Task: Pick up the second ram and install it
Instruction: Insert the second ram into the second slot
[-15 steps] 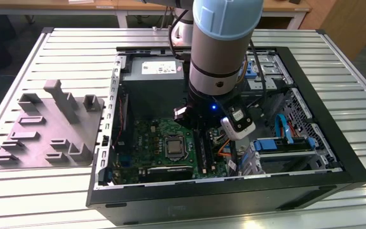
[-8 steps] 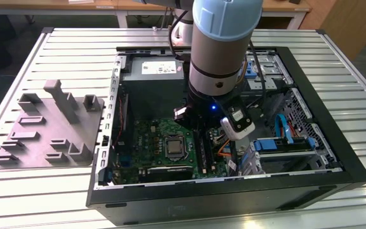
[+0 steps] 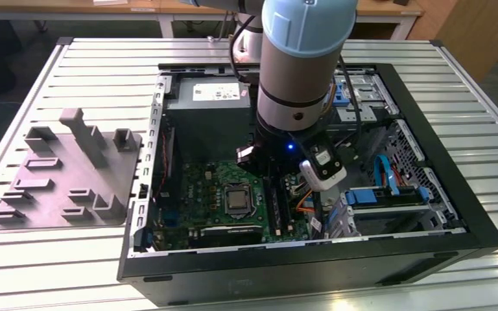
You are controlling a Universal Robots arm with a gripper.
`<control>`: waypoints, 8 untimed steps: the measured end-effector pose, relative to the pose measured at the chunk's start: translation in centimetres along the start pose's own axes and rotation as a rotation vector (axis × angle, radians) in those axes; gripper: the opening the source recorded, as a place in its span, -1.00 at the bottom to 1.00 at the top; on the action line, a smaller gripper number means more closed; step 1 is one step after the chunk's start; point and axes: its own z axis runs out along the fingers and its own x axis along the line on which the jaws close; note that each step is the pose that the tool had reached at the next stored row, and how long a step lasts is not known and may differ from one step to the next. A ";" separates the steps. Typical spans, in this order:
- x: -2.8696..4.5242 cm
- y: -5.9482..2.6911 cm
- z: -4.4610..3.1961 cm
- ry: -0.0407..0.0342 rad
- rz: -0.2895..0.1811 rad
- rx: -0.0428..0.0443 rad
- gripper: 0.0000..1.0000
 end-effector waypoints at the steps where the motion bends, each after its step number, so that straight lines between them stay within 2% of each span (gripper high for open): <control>1: 0.00 -0.01 0.02 0.0001 0.000 0.0004 -0.77; 8: 0.00 -0.01 0.07 0.0002 0.000 0.0006 -0.77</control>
